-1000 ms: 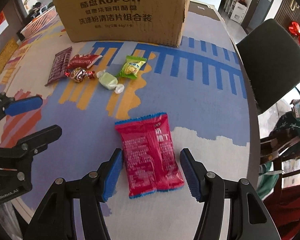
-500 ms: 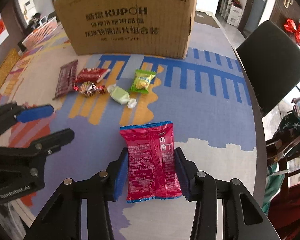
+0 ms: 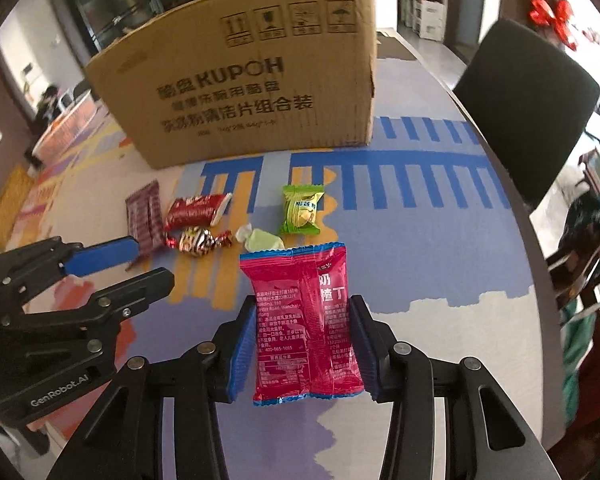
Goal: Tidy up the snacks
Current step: 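Grasp the pink pack with the right tool while the left tool grasps a brown-wrapped candy, then carry both items over the box and open both tools to drop them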
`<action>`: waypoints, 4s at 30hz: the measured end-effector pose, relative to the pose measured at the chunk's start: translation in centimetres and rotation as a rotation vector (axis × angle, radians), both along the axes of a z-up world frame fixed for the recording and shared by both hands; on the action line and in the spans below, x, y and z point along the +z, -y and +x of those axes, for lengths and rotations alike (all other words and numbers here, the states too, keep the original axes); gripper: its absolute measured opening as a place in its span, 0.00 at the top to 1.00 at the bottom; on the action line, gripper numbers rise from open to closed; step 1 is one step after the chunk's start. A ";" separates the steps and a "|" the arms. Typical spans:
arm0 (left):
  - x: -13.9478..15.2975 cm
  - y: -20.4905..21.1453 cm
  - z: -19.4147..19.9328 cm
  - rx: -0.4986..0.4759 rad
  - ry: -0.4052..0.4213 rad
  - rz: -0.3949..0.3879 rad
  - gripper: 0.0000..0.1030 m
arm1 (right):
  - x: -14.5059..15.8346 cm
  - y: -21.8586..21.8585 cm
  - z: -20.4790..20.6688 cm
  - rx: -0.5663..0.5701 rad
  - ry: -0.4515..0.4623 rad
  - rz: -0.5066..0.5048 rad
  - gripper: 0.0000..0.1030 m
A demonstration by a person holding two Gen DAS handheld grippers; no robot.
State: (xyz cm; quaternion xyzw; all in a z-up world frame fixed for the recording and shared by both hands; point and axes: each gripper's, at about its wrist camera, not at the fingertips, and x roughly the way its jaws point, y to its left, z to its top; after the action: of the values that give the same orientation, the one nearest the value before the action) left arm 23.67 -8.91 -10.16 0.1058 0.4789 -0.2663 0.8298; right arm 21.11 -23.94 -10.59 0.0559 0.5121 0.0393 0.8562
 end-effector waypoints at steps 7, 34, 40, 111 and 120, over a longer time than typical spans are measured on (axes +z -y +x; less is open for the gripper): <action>0.1 1.6 1.3 -0.104 0.039 0.052 0.67 | -0.2 0.2 0.2 -0.052 0.004 0.025 0.56; -2.3 3.0 1.9 -0.095 0.007 0.107 0.77 | -1.0 0.5 0.7 -0.074 -0.022 0.033 0.56; -0.9 2.2 0.8 -0.019 0.046 0.091 0.77 | -0.5 0.4 0.5 -0.079 -0.013 0.041 0.56; 13.8 -3.5 13.6 0.320 0.202 -0.122 0.69 | 15.9 -3.0 14.7 0.060 0.302 -0.019 0.56; 15.3 -3.5 10.4 0.307 0.291 -0.102 0.56 | 16.0 -2.2 13.4 0.017 0.325 -0.030 0.45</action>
State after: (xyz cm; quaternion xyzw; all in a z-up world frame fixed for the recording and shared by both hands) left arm 34.07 -5.40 5.12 0.0268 0.3504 -0.1429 0.9252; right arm 34.51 -21.71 5.45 0.0316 0.3676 0.0476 0.9282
